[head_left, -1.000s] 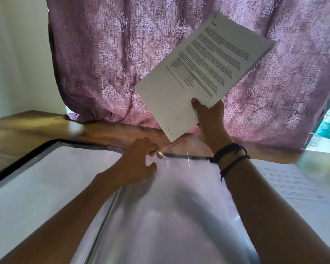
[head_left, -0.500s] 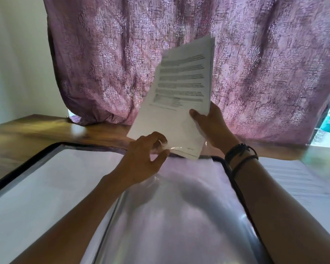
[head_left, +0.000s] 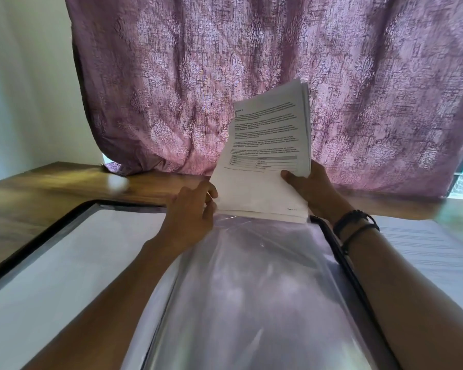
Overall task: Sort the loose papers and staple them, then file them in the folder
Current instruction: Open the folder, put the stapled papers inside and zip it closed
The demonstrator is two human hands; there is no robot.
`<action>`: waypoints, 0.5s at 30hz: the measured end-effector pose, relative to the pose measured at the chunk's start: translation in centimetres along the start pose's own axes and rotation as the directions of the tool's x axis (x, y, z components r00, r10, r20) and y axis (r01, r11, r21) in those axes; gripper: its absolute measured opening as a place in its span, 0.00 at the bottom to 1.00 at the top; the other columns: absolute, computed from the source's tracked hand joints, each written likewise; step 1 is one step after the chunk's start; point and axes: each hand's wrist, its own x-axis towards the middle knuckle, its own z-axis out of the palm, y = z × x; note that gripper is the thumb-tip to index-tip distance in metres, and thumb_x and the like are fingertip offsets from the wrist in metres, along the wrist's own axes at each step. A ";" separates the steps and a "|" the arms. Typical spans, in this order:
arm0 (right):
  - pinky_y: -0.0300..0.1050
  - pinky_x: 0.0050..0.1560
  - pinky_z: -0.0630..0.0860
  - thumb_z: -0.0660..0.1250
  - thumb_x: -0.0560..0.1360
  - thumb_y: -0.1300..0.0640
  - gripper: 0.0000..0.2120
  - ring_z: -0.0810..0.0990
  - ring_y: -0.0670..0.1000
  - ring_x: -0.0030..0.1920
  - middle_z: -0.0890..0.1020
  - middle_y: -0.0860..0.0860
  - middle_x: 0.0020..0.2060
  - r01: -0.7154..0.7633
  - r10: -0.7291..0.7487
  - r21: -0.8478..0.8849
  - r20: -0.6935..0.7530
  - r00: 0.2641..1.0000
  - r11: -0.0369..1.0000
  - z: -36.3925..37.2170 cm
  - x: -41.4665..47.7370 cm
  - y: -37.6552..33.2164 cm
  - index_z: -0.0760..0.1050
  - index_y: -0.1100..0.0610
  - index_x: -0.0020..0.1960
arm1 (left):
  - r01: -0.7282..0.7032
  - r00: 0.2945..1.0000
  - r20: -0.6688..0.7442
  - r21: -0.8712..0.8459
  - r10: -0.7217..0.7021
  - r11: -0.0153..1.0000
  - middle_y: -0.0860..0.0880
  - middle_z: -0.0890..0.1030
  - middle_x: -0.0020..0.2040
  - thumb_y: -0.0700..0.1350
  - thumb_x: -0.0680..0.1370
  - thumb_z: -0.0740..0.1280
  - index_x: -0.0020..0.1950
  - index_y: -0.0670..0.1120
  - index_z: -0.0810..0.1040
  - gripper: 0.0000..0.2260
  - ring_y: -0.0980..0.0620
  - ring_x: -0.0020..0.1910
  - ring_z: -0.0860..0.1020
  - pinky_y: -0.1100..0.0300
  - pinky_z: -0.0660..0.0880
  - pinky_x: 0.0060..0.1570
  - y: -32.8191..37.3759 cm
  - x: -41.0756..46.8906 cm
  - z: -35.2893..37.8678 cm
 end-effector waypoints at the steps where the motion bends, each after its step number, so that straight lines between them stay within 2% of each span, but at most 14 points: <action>1: 0.42 0.49 0.82 0.67 0.76 0.69 0.16 0.82 0.48 0.49 0.82 0.54 0.54 -0.004 0.004 0.007 -0.002 1.000 1.000 -0.1 0.0 0.1 0.75 0.63 0.63 | 0.001 1.000 -0.016 -0.001 -0.001 1.000 0.54 0.78 0.42 0.41 0.76 0.65 0.51 0.51 0.72 0.07 0.50 0.45 0.75 0.44 0.73 0.52 0.0 0.1 0.0; 4: 0.47 0.52 0.81 0.68 0.75 0.68 0.16 0.82 0.51 0.51 0.82 0.55 0.54 -0.011 0.011 0.026 -0.011 1.000 1.000 -0.3 0.2 0.3 0.75 0.63 0.63 | -0.015 1.000 -0.018 -0.008 0.015 1.000 0.55 0.78 0.42 0.42 0.76 0.65 0.50 0.53 0.71 0.07 0.51 0.45 0.75 0.44 0.74 0.51 0.0 0.1 0.0; 7: 0.45 0.50 0.82 0.68 0.75 0.68 0.16 0.83 0.50 0.50 0.83 0.54 0.52 -0.023 0.025 0.052 -0.033 0.999 0.998 -0.5 0.3 0.3 0.76 0.61 0.61 | -0.016 0.999 0.045 -0.014 0.017 1.000 0.59 0.77 0.40 0.48 0.75 0.62 0.48 0.59 0.67 0.07 0.53 0.44 0.76 0.43 0.74 0.52 0.0 0.1 0.0; 9: 0.43 0.48 0.82 0.68 0.75 0.68 0.15 0.83 0.48 0.48 0.83 0.53 0.50 -0.013 0.014 0.038 -0.034 0.999 0.999 -0.5 0.3 0.2 0.77 0.61 0.61 | 0.011 0.996 0.088 -0.007 -0.010 1.000 0.61 0.77 0.38 0.50 0.73 0.59 0.47 0.60 0.67 0.05 0.53 0.43 0.77 0.43 0.73 0.54 0.0 0.1 -0.1; 11: 0.40 0.45 0.82 0.68 0.75 0.68 0.14 0.83 0.46 0.46 0.83 0.51 0.49 -0.006 0.008 0.031 -0.044 0.999 0.999 -0.5 0.2 0.1 0.77 0.61 0.60 | 0.020 0.995 0.101 -0.007 -0.020 1.000 0.59 0.78 0.39 0.49 0.73 0.57 0.46 0.60 0.67 0.05 0.53 0.43 0.77 0.43 0.72 0.55 -0.2 0.1 0.0; 15: 0.36 0.40 0.81 0.68 0.75 0.68 0.14 0.83 0.42 0.43 0.83 0.50 0.48 -0.009 0.012 0.060 -0.047 0.999 0.998 -0.4 0.1 -0.2 0.76 0.61 0.61 | 0.003 0.998 0.055 -0.022 -0.002 1.000 0.59 0.77 0.39 0.41 0.75 0.64 0.47 0.57 0.67 0.11 0.53 0.42 0.75 0.46 0.73 0.51 -0.6 0.2 0.1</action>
